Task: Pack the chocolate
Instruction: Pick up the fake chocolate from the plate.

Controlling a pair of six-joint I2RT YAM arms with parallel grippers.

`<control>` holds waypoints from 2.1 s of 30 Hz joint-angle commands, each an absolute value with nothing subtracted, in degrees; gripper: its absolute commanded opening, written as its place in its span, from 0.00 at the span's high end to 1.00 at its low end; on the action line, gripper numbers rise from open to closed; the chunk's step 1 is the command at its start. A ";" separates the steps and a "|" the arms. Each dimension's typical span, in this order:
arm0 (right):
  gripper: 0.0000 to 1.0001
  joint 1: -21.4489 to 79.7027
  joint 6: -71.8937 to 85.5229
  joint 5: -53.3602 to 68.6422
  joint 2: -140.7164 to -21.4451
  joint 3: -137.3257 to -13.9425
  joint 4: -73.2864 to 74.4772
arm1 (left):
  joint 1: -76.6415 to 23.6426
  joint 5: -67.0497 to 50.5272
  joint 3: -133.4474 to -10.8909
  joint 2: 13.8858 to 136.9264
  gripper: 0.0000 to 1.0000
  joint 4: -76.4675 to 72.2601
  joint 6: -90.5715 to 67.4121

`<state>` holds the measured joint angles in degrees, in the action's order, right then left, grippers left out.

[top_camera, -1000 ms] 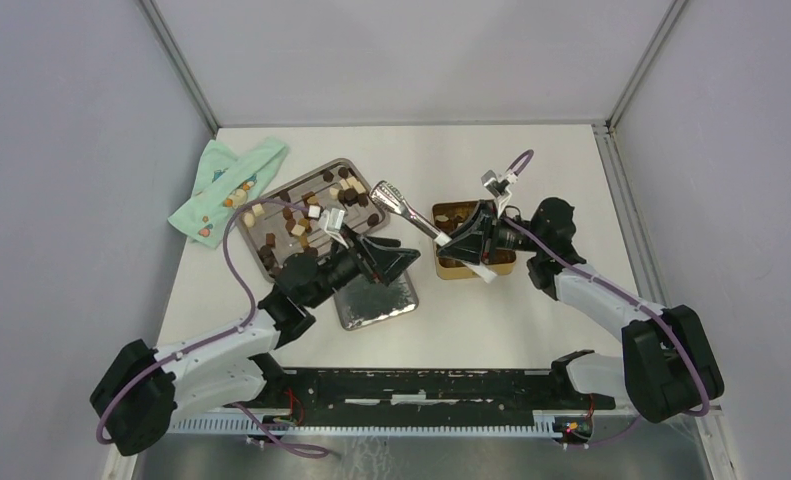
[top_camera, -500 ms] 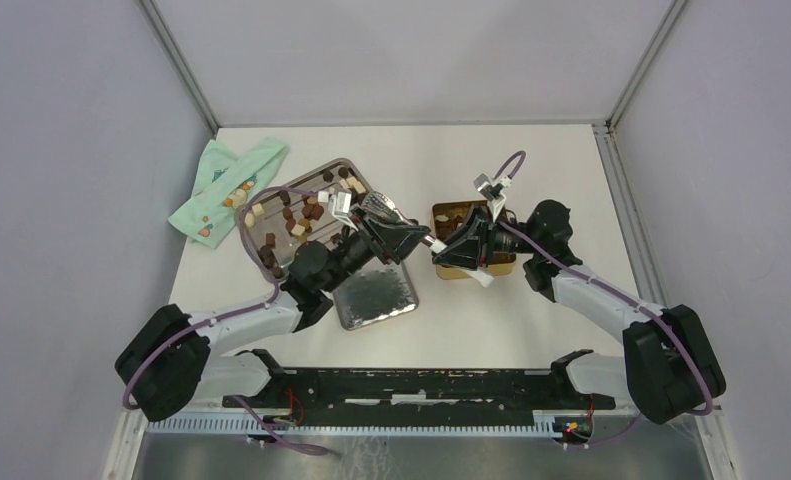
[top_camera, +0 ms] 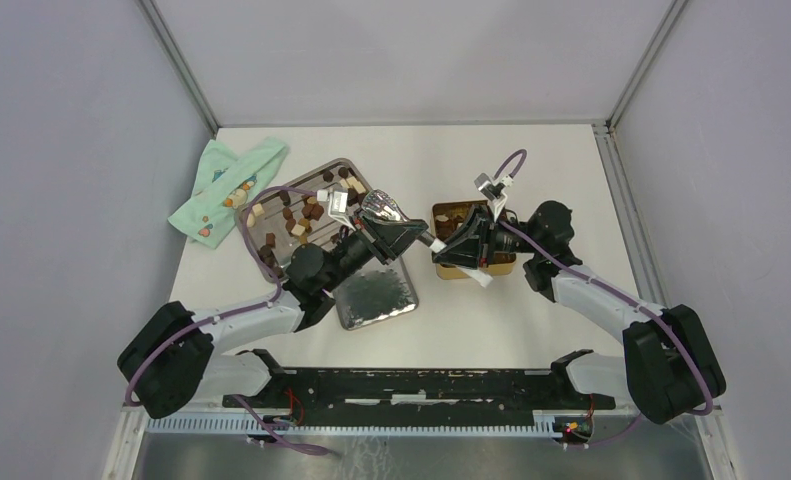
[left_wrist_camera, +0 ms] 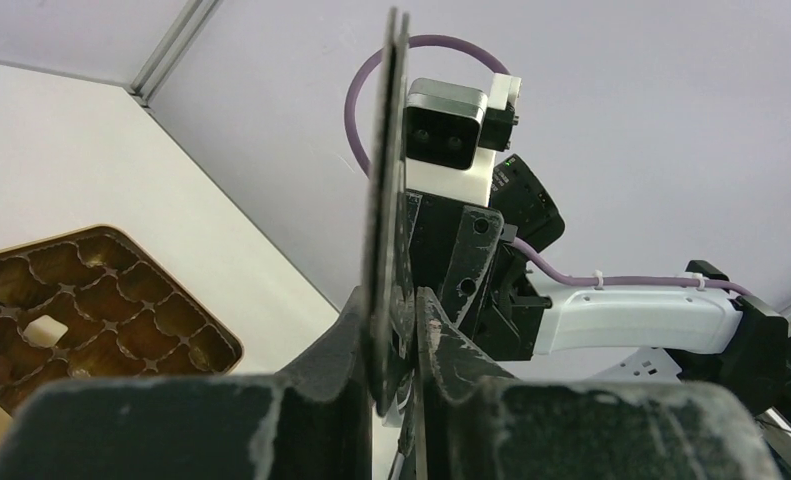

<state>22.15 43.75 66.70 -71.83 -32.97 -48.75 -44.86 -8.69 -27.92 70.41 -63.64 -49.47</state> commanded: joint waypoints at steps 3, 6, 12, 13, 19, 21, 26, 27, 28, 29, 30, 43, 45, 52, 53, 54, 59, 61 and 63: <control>0.67 22.75 43.99 67.49 -71.35 -33.57 -51.69 | -44.74 -6.90 -28.90 70.84 0.96 -67.98 -51.08; 0.62 22.93 43.06 67.63 -71.26 -33.70 -51.14 | -44.81 -6.39 -28.91 71.05 0.95 -67.59 -51.32; 0.60 23.39 41.39 68.02 -71.43 -34.27 -49.14 | -44.76 -5.80 -28.80 71.10 0.95 -66.63 -51.16; 0.61 23.49 41.28 68.02 -71.44 -34.34 -49.00 | -44.68 -5.80 -28.78 71.10 0.94 -66.56 -51.15; 0.77 23.62 41.16 67.98 -71.28 -34.50 -48.53 | -44.77 -5.98 -28.91 70.92 0.87 -66.07 -51.08; 0.82 23.61 41.46 68.12 -71.33 -34.54 -48.52 | -44.75 -6.13 -28.74 70.82 0.77 -66.09 -51.15; 0.81 23.62 42.32 68.55 -71.63 -34.75 -48.95 | -44.74 -6.19 -27.86 69.84 0.45 -65.64 -51.08; 0.80 23.64 42.41 68.55 -71.62 -34.72 -49.08 | -44.73 -6.11 -27.60 69.46 0.39 -65.32 -50.94; 0.79 23.59 42.53 68.55 -71.66 -34.72 -49.13 | -44.74 -5.98 -27.33 69.07 0.34 -64.85 -50.79; 0.78 23.63 42.54 68.53 -71.68 -34.76 -49.14 | -44.74 -5.86 -27.15 68.62 0.31 -64.37 -50.61; 0.77 23.58 42.54 68.63 -71.74 -34.74 -49.14 | -44.74 -5.76 -26.94 68.30 0.30 -63.86 -50.44; 0.73 23.53 42.47 69.12 -72.09 -34.97 -49.41 | -44.74 -8.50 -27.44 65.22 0.24 -56.84 -47.82; 0.70 23.54 42.27 69.41 -72.11 -35.13 -49.44 | -44.76 -9.24 -27.25 63.55 0.22 -53.52 -46.30; 0.64 23.43 40.60 69.47 -72.17 -35.68 -47.56 | -44.74 -7.20 -24.05 52.99 0.16 -41.01 -42.00; 0.62 23.46 40.39 69.49 -72.22 -35.75 -47.28 | -44.74 -6.82 -23.74 51.16 0.15 -38.91 -41.48; 0.62 23.30 40.28 69.44 -72.29 -35.82 -47.14 | -44.74 -6.42 -23.65 49.36 0.15 -36.48 -40.59; 0.61 21.90 40.06 69.69 -72.43 -36.12 -46.54 | -44.76 -0.72 -25.49 39.27 0.15 -15.64 -35.47; 0.61 21.54 39.96 69.65 -72.45 -36.12 -46.42 | -44.69 2.83 -27.41 34.66 0.15 -6.77 -33.36; 0.59 21.24 39.64 69.86 -72.59 -36.22 -46.34 | -44.69 5.62 -29.48 31.09 0.15 1.83 -31.69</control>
<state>21.91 40.77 69.10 -72.49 -33.54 -44.86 -44.80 -1.91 -24.51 36.84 -18.48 -39.07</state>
